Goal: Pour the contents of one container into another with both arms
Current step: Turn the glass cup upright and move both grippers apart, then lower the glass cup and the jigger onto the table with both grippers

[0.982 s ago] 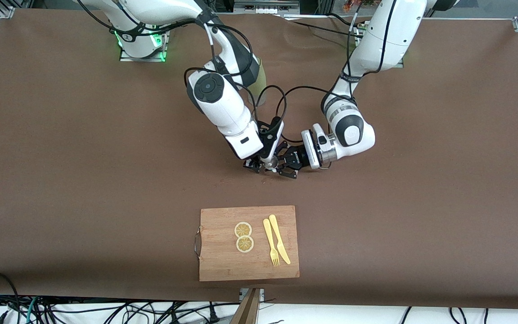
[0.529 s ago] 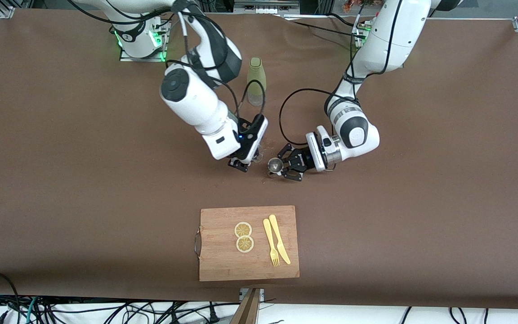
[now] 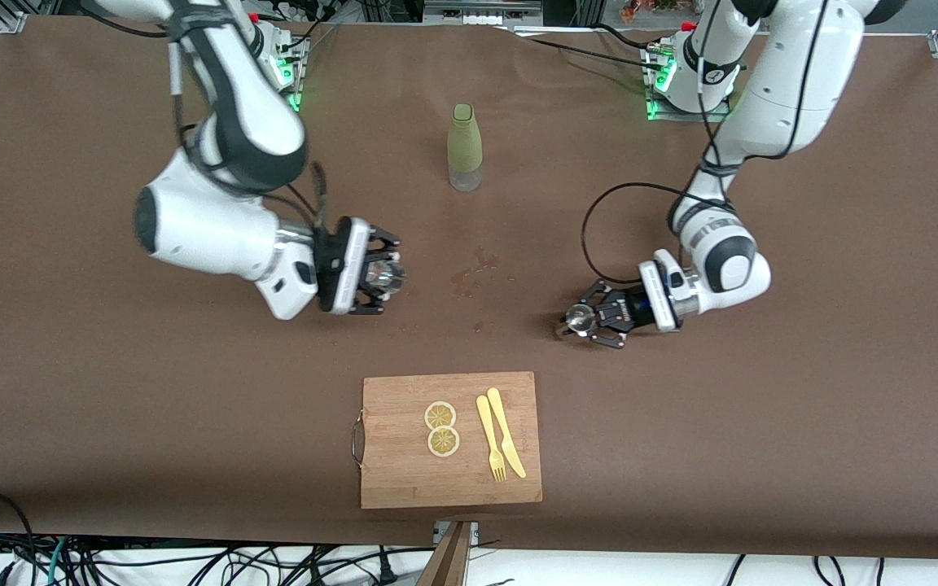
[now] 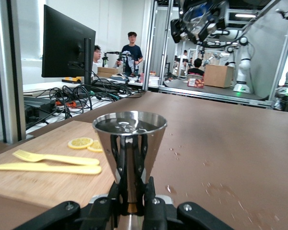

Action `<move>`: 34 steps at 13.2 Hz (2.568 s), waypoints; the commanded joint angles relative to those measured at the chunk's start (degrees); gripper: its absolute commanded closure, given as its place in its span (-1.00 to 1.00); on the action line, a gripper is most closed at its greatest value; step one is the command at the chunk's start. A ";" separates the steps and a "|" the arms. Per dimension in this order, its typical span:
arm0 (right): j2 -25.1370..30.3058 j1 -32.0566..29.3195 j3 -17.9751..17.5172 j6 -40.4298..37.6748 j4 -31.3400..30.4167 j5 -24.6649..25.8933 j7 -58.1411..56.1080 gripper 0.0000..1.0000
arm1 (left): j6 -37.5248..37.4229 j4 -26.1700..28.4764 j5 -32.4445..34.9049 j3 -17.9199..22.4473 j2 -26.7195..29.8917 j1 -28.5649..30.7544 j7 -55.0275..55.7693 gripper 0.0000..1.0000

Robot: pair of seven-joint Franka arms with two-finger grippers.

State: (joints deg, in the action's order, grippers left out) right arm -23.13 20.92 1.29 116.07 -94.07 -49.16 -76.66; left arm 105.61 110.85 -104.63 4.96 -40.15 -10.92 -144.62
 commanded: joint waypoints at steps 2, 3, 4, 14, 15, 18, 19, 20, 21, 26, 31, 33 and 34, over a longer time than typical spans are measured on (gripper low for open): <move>2.30 -10.52 -1.20 -8.83 -5.76 -4.88 -17.25 0.92 | -6.36 1.47 12.32 -0.05 1.66 8.80 0.22 1.00; 2.04 -13.42 -1.20 -10.33 -6.82 -5.07 -21.47 0.92 | -8.55 1.56 14.52 1.61 1.48 10.03 0.22 1.00; 1.60 -15.45 -1.20 -12.17 -7.62 -5.16 -25.26 0.92 | -11.18 1.21 16.29 3.54 1.13 11.00 0.30 1.00; -13.32 -23.90 4.51 -13.68 -13.95 -19.73 -66.22 0.92 | -33.18 -9.24 25.25 18.76 -9.33 15.93 -8.31 1.00; -15.78 -24.69 4.69 -13.77 -13.86 -22.18 -70.51 0.92 | -33.27 -10.82 26.75 19.46 -9.33 16.54 -8.14 1.00; -19.32 -25.92 6.00 -16.65 -13.95 -29.39 -76.53 0.92 | -33.36 -11.71 27.73 21.14 -11.25 17.16 -9.27 1.00; -19.32 -26.45 6.96 -17.80 -13.95 -32.37 -76.53 0.92 | -33.27 -12.32 27.73 21.57 -12.57 17.34 -10.67 1.00; -19.50 -26.63 7.23 -17.81 -13.95 -33.79 -76.97 0.92 | -33.27 -13.37 27.64 22.10 -13.89 17.34 -11.81 1.00; -20.02 -26.63 7.58 -17.99 -13.86 -34.85 -78.19 0.92 | -33.36 -14.25 27.29 22.45 -14.94 17.43 -12.35 1.00; -23.98 -26.45 8.82 -17.99 -13.69 -39.70 -81.11 0.87 | -32.66 -15.93 22.73 23.07 -16.80 17.69 -11.74 1.00; -24.26 -26.37 8.91 -16.06 -13.42 -39.52 -80.84 -0.99 | -30.55 -16.81 20.44 23.16 -17.94 17.43 -9.54 1.00; -21.89 -26.63 9.17 -14.92 -13.69 -38.91 -80.84 -1.00 | -30.28 -16.81 19.30 23.16 -18.21 17.43 -9.54 0.96; -21.00 -26.80 9.61 -14.39 -13.95 -37.17 -80.49 -1.00 | -30.28 -16.81 19.29 23.25 -18.21 17.43 -9.54 0.45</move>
State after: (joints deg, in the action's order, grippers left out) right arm -47.17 -5.34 10.49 100.69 -106.63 -87.80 -155.55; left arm 75.40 95.47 -83.55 27.71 -56.92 6.54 -154.51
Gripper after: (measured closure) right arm 0.361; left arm 0.789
